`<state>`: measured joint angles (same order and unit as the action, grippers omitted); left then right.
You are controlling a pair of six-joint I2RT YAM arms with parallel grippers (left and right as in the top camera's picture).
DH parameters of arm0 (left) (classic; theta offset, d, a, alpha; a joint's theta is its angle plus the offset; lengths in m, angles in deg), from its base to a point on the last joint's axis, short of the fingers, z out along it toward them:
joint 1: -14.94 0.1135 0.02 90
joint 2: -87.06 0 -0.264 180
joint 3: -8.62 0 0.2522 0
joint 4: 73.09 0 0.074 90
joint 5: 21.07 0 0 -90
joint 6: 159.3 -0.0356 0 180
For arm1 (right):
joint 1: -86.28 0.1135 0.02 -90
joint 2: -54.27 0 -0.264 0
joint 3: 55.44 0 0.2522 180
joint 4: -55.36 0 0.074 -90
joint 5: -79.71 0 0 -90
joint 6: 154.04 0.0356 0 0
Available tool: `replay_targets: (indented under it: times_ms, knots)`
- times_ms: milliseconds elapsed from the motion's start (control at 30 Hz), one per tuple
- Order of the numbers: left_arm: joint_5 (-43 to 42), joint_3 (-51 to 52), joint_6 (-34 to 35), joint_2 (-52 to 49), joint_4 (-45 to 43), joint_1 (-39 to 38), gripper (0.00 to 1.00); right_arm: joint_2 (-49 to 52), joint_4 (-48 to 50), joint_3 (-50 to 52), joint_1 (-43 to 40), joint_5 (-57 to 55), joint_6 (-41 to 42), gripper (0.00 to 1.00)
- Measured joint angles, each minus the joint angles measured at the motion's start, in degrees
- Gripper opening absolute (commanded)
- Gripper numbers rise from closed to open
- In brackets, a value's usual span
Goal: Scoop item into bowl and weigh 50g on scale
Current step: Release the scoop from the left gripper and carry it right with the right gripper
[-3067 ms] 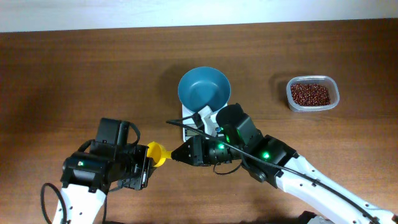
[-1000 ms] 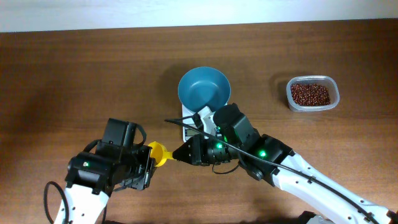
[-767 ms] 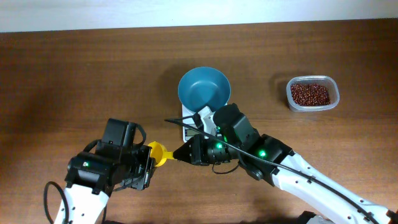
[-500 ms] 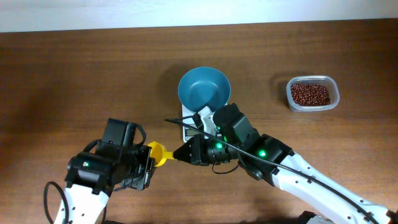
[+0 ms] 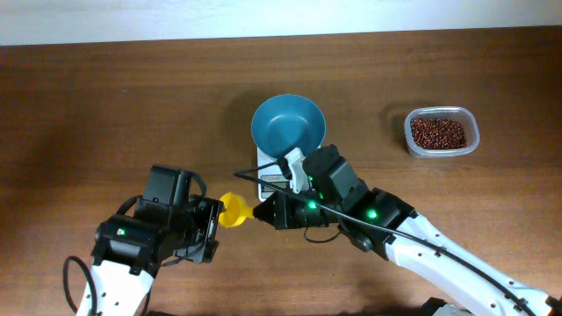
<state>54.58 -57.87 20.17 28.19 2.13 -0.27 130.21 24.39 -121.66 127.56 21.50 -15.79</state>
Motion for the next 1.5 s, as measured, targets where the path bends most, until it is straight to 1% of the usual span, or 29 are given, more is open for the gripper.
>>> replay_targets:
  times_ms: [133, 200, 300, 400, 467, 567, 633, 667, 700, 733, 767, 867, 967, 1233, 1367, 1433, 1500]
  knots:
    - [1.7, -1.0, -8.4, 1.7, -0.7, 1.9, 0.67, -0.1, -0.6, 0.0, -1.2, -3.2, -4.6, 0.04]
    - [2.4, -2.3, -14.4, 3.1, -0.7, 3.6, 0.68, -1.4, -3.1, 0.0, -2.4, -6.6, -6.9, 0.04]
    - [2.9, -3.4, -20.3, 5.0, -0.7, 4.9, 0.69, -6.0, -6.5, 0.0, -3.4, -9.8, -9.2, 0.04]
    - [3.3, -3.7, -23.5, 7.0, -0.6, 5.2, 0.69, -13.6, -10.1, 0.0, -3.7, -11.4, -10.8, 0.04]
    - [3.4, -3.9, -24.6, 7.6, 0.1, 5.2, 0.7, -21.0, -15.7, -0.1, -3.7, -12.4, -12.1, 0.04]
    - [3.5, -4.0, -25.4, 7.8, 2.9, 5.2, 0.72, -28.5, -21.7, -0.2, -3.7, -14.7, -12.7, 0.04]
    - [3.5, -4.0, -25.6, 7.8, 4.9, 5.2, 0.73, -35.4, -26.0, -0.2, -3.7, -17.5, -12.7, 0.04]
    - [3.5, -4.0, -25.6, 7.8, 5.4, 5.2, 0.76, -38.1, -27.2, -0.2, -3.7, -18.6, -12.4, 0.04]
    - [3.5, -4.0, -25.6, 7.8, 5.7, 5.2, 0.81, -40.7, -28.5, -0.2, -3.7, -19.8, -12.0, 0.04]
    - [3.5, -4.0, -25.8, 7.8, 6.1, 5.2, 0.91, -43.1, -29.7, -0.2, -3.7, -21.0, -11.4, 0.04]
    - [3.5, -4.1, -25.9, 7.8, 6.6, 5.2, 1.0, -45.4, -30.9, -0.2, -3.7, -22.0, -10.8, 0.04]
    - [3.5, -4.1, -26.3, 7.8, 7.8, 5.2, 0.99, -51.2, -33.7, -0.2, -3.7, -24.0, -7.8, 0.04]
    - [3.5, -4.1, -26.3, 7.8, 9.4, 5.3, 0.99, -54.2, -39.3, -0.2, -3.7, -25.2, -4.6, 0.04]
    - [3.5, -4.1, -26.3, 7.8, 13.9, 5.3, 0.99, -55.8, -50.4, -1.2, -3.7, -33.2, -1.9, 0.04]
    - [3.5, -4.1, -26.3, 7.8, 15.5, 5.3, 0.99, -55.8, -56.1, -6.7, -3.7, -37.7, -2.2, 0.04]
    - [3.5, -4.1, -26.3, 7.8, 15.7, 5.3, 0.99, -55.9, -60.1, -11.9, -3.7, -40.5, -2.2, 0.04]
    - [3.5, -4.1, -26.3, 7.8, 15.7, 5.3, 0.99, -55.9, -63.5, -15.0, -3.7, -41.9, -2.4, 0.04]
